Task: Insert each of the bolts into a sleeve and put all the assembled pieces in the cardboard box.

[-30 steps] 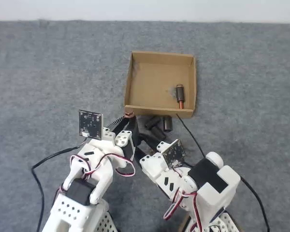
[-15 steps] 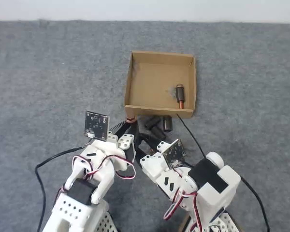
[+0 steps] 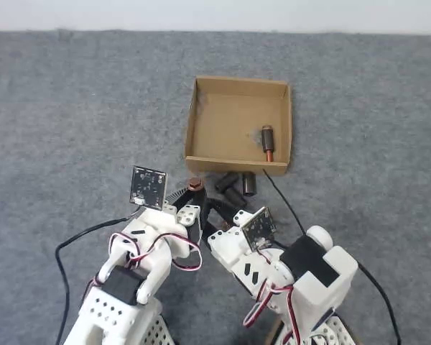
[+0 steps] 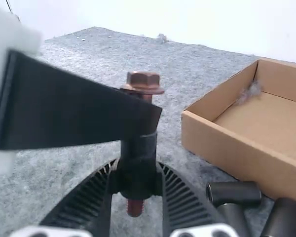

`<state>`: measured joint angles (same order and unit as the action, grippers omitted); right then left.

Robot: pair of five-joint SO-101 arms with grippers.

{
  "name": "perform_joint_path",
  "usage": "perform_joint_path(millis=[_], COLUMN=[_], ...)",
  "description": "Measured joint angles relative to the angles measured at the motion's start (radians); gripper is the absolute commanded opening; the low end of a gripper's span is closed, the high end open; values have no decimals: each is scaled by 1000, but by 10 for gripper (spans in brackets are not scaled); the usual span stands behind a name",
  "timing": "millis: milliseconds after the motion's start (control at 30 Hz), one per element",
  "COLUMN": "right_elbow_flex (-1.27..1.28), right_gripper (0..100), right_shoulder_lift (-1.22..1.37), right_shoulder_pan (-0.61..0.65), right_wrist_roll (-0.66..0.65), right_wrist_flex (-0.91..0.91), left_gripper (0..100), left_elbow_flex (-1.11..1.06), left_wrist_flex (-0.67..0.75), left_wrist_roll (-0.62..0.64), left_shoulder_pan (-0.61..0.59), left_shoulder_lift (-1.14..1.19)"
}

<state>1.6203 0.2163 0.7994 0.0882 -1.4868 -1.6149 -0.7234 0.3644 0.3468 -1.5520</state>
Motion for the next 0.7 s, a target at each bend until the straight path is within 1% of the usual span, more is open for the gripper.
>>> perform_joint_path(millis=[67, 200, 300, 567, 700], right_elbow_flex=[0, 0, 0, 0, 0], right_gripper=[7, 7, 7, 7, 7], right_shoulder_lift=[0, 0, 0, 0, 0], right_shoulder_pan=[0, 0, -2, -11, -18], right_wrist_roll=[0, 0, 0, -2, -2], right_wrist_flex=[0, 0, 0, 3, 6], left_gripper=[31, 149, 209, 221, 221], left_elbow_flex=[0, 0, 0, 12, 60], left_wrist_flex=[0, 0, -2, -92, -158], left_wrist_roll=[0, 0, 0, 29, 29], left_shoulder_pan=[0, 0, -3, -5, -3], left_shoulder_lift=[0, 0, 0, 0, 0])
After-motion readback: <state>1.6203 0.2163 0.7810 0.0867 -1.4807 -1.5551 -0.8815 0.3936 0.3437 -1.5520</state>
